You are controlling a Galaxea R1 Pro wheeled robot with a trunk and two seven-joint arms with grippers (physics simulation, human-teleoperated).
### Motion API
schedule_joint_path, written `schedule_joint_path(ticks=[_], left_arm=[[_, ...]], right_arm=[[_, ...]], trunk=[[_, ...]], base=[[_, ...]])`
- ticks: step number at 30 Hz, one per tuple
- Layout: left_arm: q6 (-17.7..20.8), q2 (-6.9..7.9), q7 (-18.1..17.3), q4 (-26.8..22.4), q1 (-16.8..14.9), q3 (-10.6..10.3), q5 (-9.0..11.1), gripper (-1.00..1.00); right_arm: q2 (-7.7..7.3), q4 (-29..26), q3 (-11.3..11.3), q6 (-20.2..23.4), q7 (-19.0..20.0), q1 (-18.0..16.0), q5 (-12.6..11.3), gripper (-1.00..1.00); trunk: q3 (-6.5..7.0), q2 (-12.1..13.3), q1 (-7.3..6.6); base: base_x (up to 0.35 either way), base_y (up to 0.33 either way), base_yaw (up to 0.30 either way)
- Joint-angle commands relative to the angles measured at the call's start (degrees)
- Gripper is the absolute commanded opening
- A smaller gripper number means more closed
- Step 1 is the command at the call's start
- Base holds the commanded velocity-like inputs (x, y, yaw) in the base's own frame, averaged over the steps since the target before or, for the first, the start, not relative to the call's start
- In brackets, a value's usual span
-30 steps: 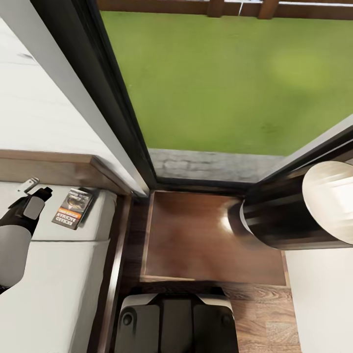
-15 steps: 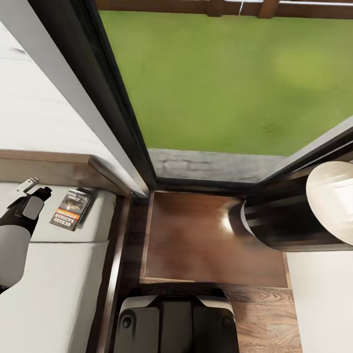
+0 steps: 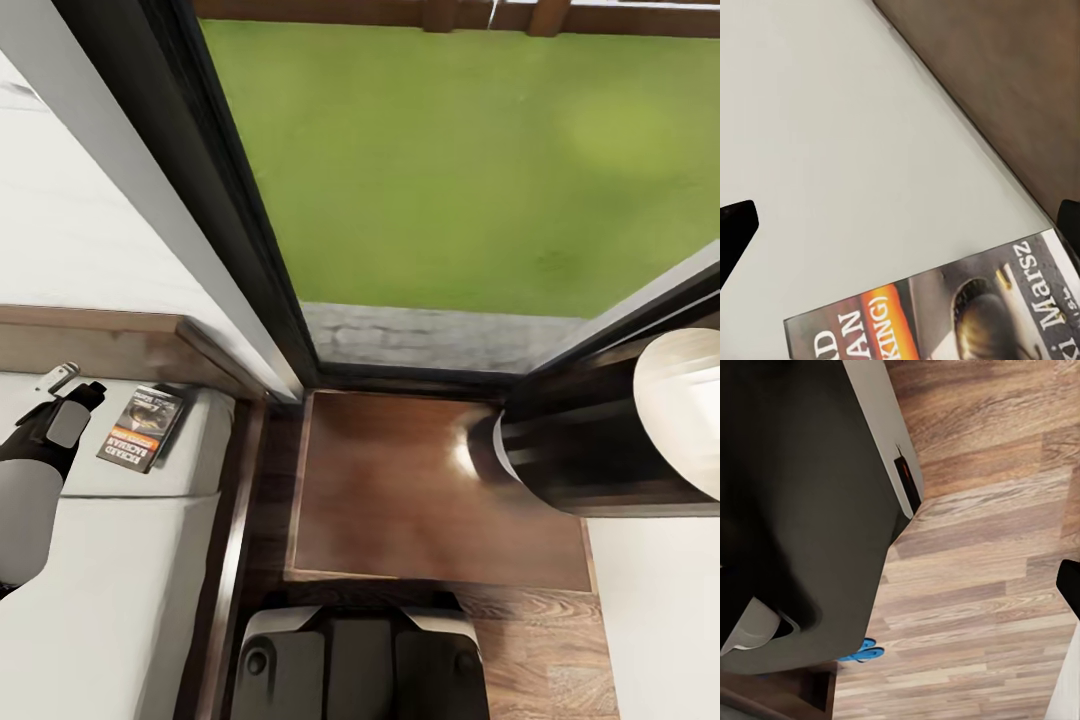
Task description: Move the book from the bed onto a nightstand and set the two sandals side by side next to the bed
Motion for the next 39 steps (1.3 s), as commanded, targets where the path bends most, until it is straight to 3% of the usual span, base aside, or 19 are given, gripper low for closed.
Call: schedule_joint_path(ticks=[1,39], left_arm=[[0.2,-0.01,0.2,-0.1,0.0,0.0,0.5,1.0],[0.2,-0.01,0.1,0.1,0.0,0.1,0.6,1.0]], right_arm=[[-0.03,0.2,-0.4,-0.1,0.3,-0.1,-0.2,1.0],[-0.03,0.2,-0.5,-0.1,0.3,-0.1,-0.2,1.0]], trunk=[[-0.22,-0.5,0.24],[-7.04,-15.7,8.59]], base=[[0.0,0.0,0.0],[0.0,0.0,0.0]])
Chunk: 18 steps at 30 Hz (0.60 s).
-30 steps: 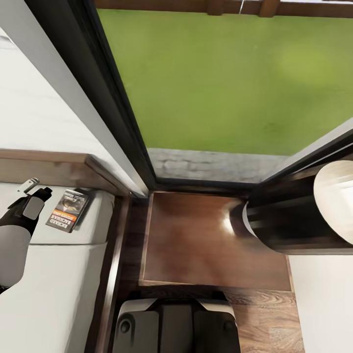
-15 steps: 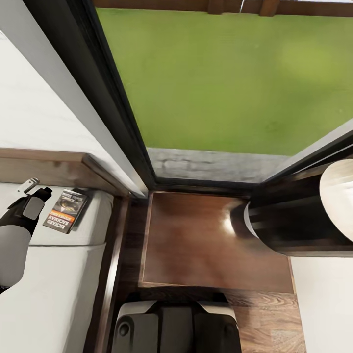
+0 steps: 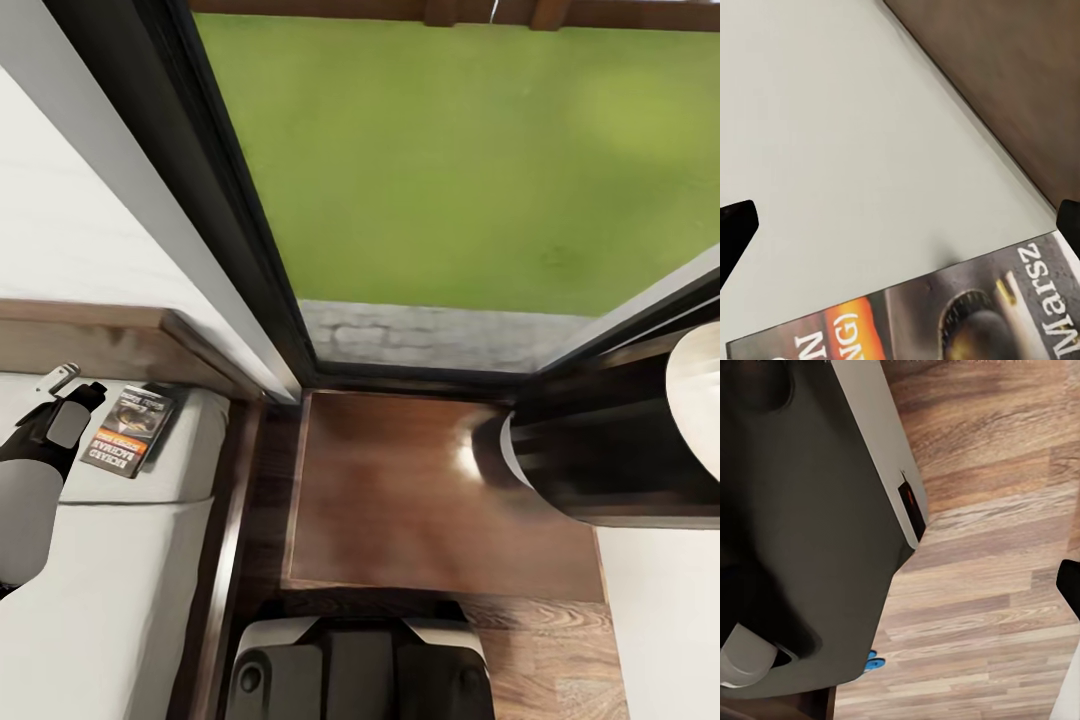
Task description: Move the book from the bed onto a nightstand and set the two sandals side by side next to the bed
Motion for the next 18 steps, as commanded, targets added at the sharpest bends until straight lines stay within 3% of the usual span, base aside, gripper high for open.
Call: schedule_joint_path(ticks=[1,18], left_arm=[[0.3,-0.01,0.2,-0.1,0.0,0.0,0.5,1.0],[0.1,0.23,0.5,-0.1,0.0,0.2,0.4,1.0]], right_arm=[[-0.03,0.2,-0.4,-0.1,0.3,-0.1,-0.2,1.0],[-0.03,0.2,-0.4,-0.1,0.3,-0.1,-0.2,1.0]], trunk=[[-0.21,-0.4,0.23],[-3.26,-7.3,3.97]], base=[[0.0,0.0,0.0],[0.0,0.0,0.0]])
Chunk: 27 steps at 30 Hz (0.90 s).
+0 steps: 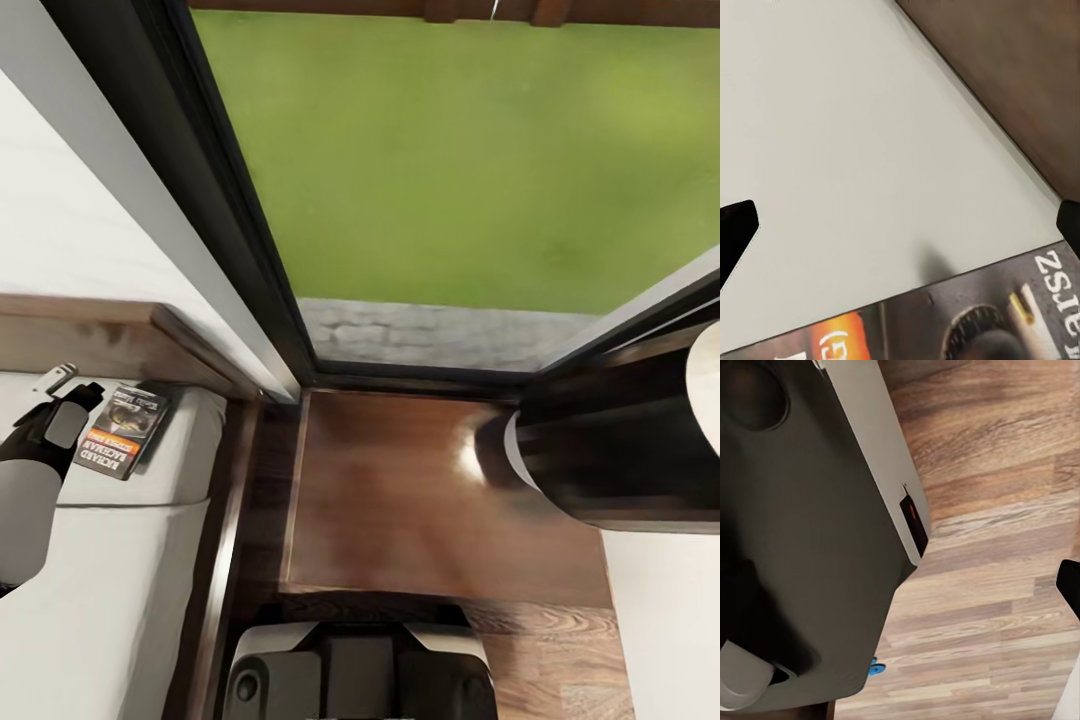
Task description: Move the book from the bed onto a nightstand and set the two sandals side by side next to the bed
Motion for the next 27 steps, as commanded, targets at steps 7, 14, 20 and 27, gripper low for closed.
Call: schedule_joint_path(ticks=[7,14,20,27], left_arm=[[0.2,1.56,0.2,-0.1,0.0,0.1,0.6,1.0],[0.2,1.68,0.2,0.4,0.1,0.1,0.6,1.0],[0.2,1.61,0.2,1.1,0.1,0.0,0.6,1.0],[0.2,1.54,0.2,1.2,0.1,0.0,0.6,1.0]], right_arm=[[-0.03,0.2,-0.5,-0.1,0.3,-0.1,-0.2,1.0],[-0.04,0.2,-0.5,-0.1,0.3,-0.1,-0.2,1.0],[-0.03,0.2,-0.5,-0.1,0.3,-0.1,-0.2,1.0],[-0.03,0.2,-0.5,-0.1,0.3,-0.1,-0.2,1.0]], trunk=[[-1.29,-2.8,1.55],[-2.54,-5.7,3.09],[-3.44,-7.7,4.18],[-3.44,-7.7,4.18]], base=[[0.0,0.0,0.0],[0.0,0.0,0.0],[0.0,0.0,0.0],[0.0,0.0,0.0]])
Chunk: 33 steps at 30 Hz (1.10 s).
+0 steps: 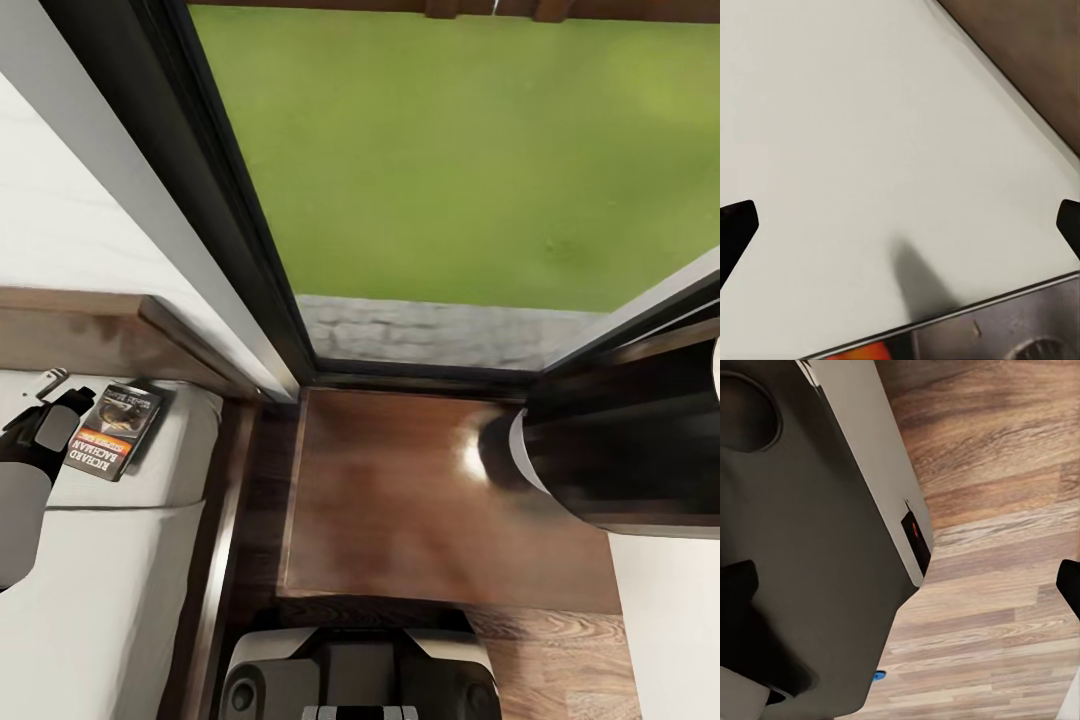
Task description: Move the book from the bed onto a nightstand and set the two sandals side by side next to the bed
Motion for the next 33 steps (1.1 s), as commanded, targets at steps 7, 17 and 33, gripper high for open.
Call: schedule_joint_path(ticks=[7,17,33], left_arm=[[0.2,-0.03,0.2,-0.1,0.0,0.0,0.5,1.0],[0.2,-0.03,0.2,-0.1,0.0,0.0,0.5,1.0],[0.2,-0.03,0.2,-0.1,0.0,0.0,0.5,1.0]], right_arm=[[-0.04,0.2,-0.4,-0.1,0.3,-0.1,-0.2,1.0],[-0.04,0.2,-0.4,-0.1,0.3,-0.1,-0.2,1.0],[-0.03,0.2,-0.4,-0.1,0.3,-0.1,-0.2,1.0]], trunk=[[-0.02,0.0,0.0],[-0.02,0.0,0.0],[-2.18,-4.8,2.64]], base=[[0.0,0.0,0.0],[0.0,0.0,0.0],[0.0,0.0,0.0]])
